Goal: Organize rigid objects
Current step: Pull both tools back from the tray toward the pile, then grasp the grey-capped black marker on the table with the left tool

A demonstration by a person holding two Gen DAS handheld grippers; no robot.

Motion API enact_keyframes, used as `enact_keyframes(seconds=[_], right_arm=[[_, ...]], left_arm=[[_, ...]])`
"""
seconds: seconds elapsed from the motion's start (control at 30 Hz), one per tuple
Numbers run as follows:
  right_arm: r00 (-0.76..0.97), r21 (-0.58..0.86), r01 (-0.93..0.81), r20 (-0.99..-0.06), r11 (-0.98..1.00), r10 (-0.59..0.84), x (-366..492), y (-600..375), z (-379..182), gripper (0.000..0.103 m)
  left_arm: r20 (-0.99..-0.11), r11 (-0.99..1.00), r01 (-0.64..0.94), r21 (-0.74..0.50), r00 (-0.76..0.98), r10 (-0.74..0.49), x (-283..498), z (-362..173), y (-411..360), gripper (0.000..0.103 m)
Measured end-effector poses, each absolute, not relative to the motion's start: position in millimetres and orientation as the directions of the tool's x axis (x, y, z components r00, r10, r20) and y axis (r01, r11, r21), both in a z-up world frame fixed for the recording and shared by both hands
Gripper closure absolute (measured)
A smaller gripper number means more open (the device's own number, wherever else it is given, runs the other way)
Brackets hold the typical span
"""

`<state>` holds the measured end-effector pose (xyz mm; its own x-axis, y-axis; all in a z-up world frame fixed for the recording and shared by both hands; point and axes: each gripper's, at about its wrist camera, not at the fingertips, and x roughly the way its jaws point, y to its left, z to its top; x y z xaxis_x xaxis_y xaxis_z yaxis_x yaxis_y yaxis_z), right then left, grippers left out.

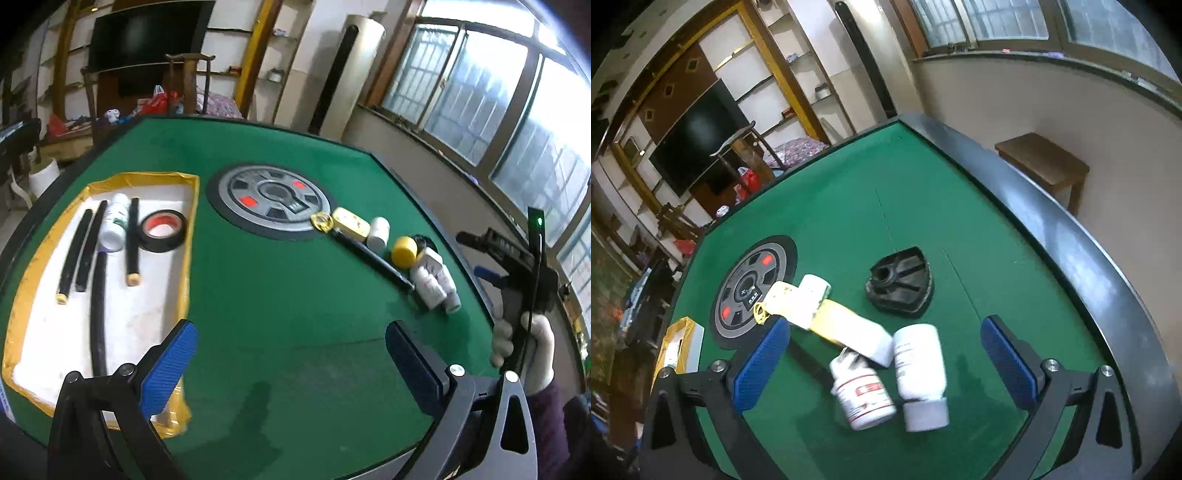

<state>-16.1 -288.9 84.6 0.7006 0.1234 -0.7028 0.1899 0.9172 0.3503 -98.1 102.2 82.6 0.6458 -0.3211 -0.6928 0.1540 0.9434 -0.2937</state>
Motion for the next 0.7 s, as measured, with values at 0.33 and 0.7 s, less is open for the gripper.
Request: enact_keyframes(seconds=[0.33,0.7], right_arm=[[0.509,0.488,-0.231,-0.676,0.841,0.532,17.9,-184.8,80.8,0.000],[0.331,0.517,-0.293,-0.734,0.804,0.593,35.7,-130.6,41.5,0.005]], left_arm=[[-0.721,0.949,0.116,-0.293,0.626,-0.298,-100.1,79.8,86.1,0.001],[-0.721,0.954,0.110,-0.279,0.631,-0.284,-99.3,80.4,96.5,0.001]])
